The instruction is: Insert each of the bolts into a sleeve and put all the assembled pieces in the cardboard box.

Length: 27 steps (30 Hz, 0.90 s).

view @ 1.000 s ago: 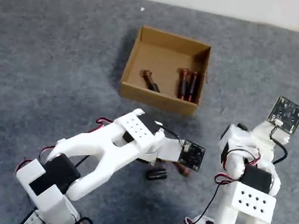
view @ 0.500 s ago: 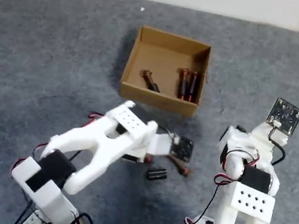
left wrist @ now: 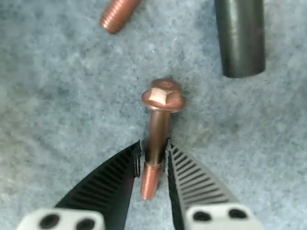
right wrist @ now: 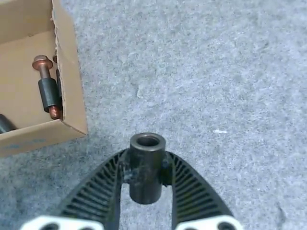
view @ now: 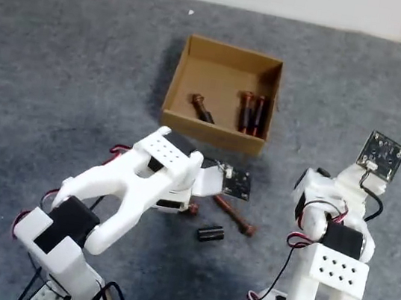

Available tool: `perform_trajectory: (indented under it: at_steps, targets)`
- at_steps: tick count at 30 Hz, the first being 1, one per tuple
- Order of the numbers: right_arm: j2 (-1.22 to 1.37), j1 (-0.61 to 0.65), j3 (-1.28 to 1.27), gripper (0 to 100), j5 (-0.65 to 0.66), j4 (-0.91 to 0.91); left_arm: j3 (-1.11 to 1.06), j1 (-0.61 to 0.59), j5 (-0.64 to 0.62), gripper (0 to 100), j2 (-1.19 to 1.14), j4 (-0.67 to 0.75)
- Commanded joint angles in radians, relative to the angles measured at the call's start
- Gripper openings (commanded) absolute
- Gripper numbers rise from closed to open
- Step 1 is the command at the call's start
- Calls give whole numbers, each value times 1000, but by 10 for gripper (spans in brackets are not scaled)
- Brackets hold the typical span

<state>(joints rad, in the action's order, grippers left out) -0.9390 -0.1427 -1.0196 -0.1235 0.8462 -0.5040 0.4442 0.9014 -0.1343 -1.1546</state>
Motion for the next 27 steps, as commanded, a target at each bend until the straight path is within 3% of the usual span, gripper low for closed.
perform_trajectory:
  at_steps: [1, 10, 20, 25, 27]
  targets:
    - [-24, -12, 8, 5, -3, -28, 33, 59, -34, 115, 5, -8]
    - [-24, -12, 8, 5, -2, -28, 33, 105, -121, 116, 5, 58]
    - [-24, -12, 8, 5, -2, -30, 30, 160, -123, 111, -5, 71]
    - [-28, -12, 5, 5, -2, -30, 25, 160, -123, 7, -7, 72]
    - [-30, -12, 4, 5, -2, -30, 22, 160, -123, 9, 1, 66]
